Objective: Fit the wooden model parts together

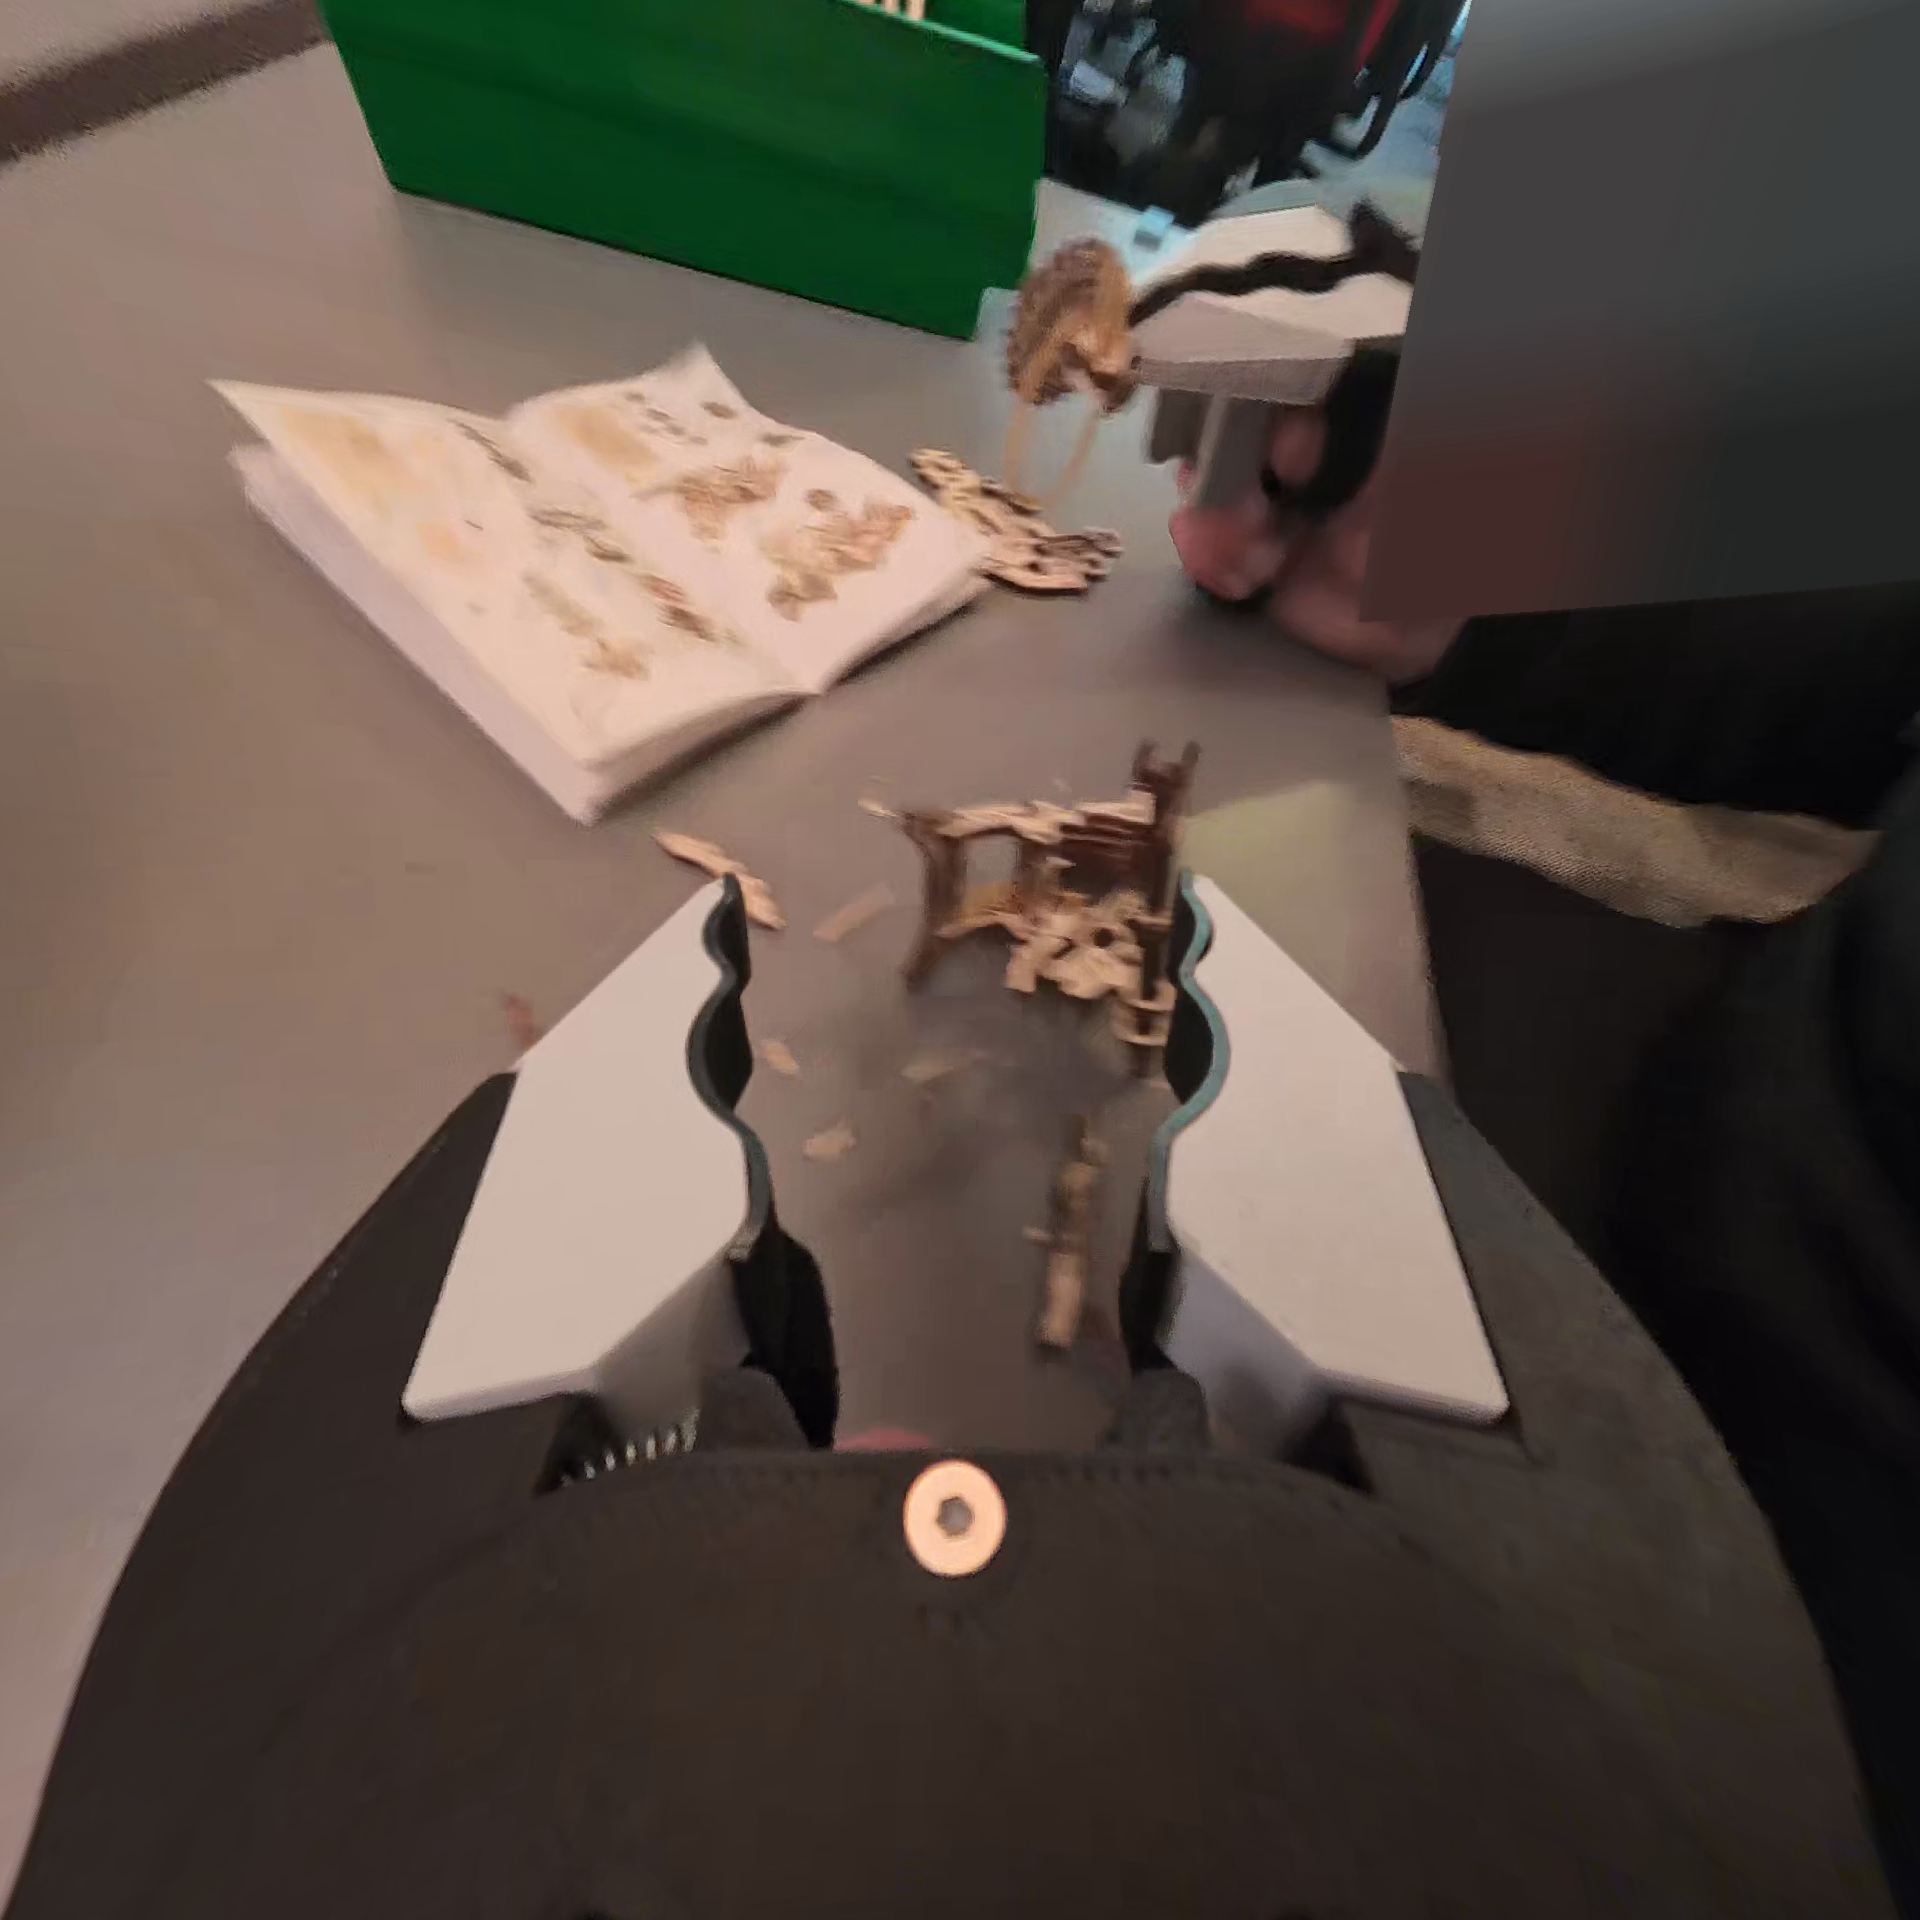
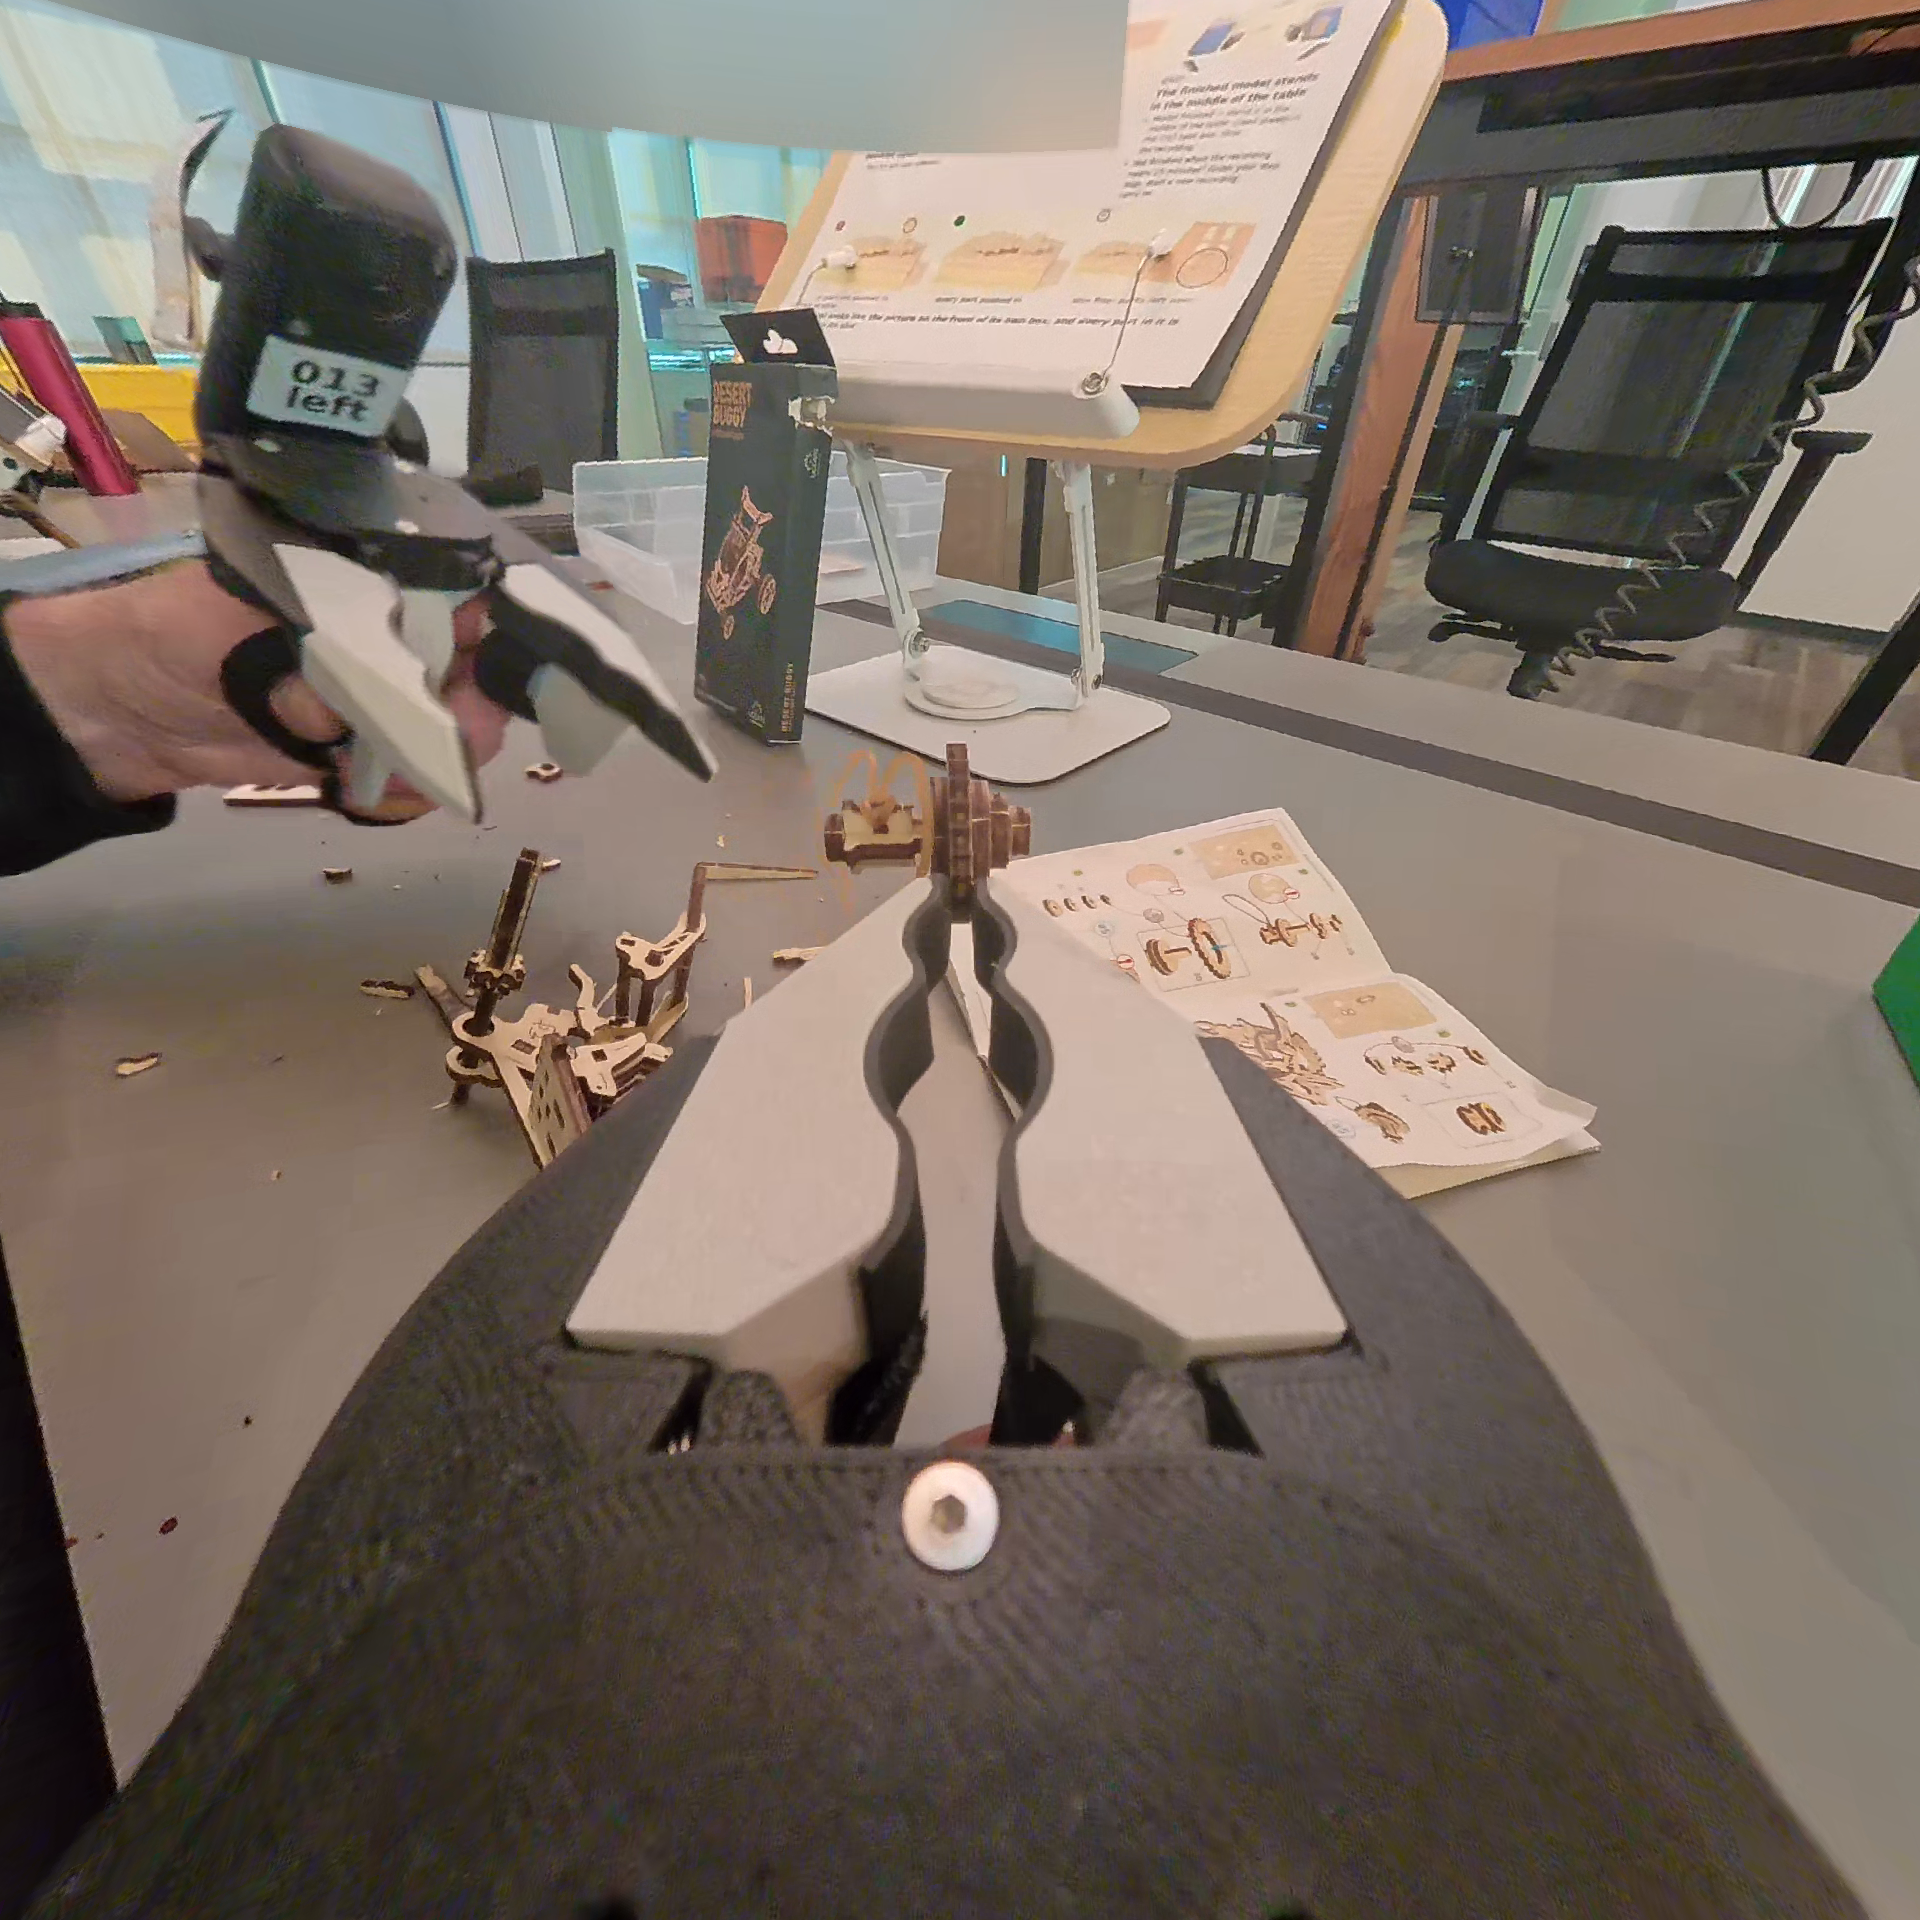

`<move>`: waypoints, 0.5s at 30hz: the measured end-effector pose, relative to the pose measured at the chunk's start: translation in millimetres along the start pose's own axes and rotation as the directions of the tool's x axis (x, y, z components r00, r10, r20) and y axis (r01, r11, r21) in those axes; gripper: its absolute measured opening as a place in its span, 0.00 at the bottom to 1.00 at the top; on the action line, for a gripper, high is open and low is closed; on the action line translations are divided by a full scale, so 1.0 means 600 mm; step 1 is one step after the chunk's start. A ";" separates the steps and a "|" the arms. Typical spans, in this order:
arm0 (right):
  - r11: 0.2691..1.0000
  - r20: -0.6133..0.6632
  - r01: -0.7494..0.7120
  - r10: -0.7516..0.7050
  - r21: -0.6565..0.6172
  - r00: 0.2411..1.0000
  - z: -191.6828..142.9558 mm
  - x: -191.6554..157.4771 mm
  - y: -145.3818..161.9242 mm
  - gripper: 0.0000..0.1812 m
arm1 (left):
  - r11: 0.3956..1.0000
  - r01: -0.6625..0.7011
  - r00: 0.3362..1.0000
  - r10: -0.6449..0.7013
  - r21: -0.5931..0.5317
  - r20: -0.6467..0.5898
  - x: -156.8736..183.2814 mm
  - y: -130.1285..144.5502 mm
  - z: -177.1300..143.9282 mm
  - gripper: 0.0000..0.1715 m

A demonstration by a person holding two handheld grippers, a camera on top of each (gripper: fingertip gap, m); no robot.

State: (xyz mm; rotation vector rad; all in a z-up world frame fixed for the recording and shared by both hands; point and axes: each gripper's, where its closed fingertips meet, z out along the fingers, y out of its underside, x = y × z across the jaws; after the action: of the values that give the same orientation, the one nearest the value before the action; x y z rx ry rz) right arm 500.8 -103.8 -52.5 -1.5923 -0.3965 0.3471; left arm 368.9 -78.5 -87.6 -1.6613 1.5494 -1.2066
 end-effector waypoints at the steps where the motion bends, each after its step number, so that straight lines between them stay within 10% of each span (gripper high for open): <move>1: 1.000 0.002 0.002 -0.002 -0.002 1.000 0.000 -0.001 0.000 0.00 | 1.000 0.017 1.000 -0.017 0.004 -0.015 0.016 0.006 -0.001 0.45; 15: 0.999 0.017 -0.015 0.014 0.033 1.000 -0.006 -0.002 -0.007 0.00 | 0.992 0.054 0.970 -0.024 -0.117 0.243 0.074 0.091 0.052 0.22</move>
State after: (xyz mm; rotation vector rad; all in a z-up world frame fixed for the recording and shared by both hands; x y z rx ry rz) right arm 501.4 -107.5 -48.0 -1.5616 -0.3909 0.3767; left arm 367.8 -136.2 -138.3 -1.8494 1.4689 -0.9034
